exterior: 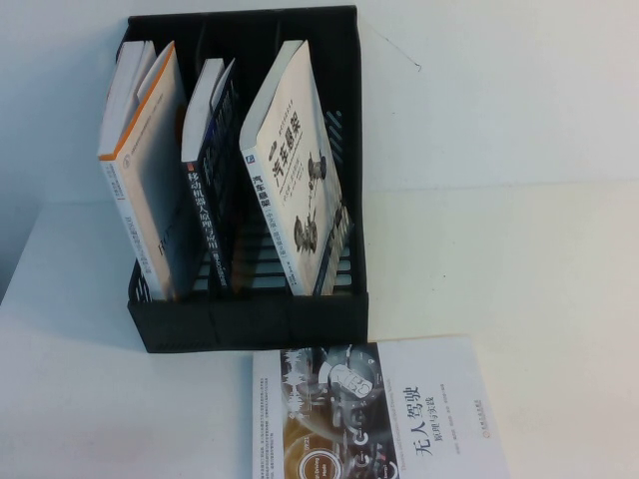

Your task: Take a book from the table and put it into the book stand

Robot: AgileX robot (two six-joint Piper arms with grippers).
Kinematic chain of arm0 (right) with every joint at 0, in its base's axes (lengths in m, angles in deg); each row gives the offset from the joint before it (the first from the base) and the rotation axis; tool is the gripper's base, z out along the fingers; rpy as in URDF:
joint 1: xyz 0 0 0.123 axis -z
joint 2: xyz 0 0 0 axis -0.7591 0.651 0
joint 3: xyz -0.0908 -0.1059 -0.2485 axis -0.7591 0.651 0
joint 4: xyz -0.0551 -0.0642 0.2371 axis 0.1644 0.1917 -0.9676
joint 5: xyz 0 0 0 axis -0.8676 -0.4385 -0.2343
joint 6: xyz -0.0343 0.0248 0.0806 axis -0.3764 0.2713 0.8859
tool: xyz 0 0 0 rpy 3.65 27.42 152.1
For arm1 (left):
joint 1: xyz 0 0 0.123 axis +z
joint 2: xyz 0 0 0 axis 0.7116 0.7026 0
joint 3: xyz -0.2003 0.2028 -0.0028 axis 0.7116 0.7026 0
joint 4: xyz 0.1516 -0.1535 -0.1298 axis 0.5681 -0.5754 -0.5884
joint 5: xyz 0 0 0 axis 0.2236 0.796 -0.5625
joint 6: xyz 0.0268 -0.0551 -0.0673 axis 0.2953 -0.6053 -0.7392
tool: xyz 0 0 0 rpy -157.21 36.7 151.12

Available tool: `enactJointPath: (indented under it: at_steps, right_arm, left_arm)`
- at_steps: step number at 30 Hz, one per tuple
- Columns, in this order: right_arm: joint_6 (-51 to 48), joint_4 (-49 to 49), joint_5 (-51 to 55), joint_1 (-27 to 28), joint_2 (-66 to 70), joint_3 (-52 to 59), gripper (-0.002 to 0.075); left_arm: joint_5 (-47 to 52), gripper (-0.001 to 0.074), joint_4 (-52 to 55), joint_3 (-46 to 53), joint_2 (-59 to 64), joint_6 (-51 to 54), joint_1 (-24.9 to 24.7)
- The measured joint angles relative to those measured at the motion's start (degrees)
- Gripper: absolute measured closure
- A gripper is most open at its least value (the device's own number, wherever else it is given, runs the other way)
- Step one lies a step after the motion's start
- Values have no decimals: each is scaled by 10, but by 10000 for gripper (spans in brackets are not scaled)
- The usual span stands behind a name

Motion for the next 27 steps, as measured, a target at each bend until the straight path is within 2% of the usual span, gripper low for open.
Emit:
enactJointPath:
  at_steps: [27]
  right_arm:
    - [0, 0, 0, 0, 0, 0, 727]
  left_arm:
    - [0, 737, -13, 0, 0, -3, 0]
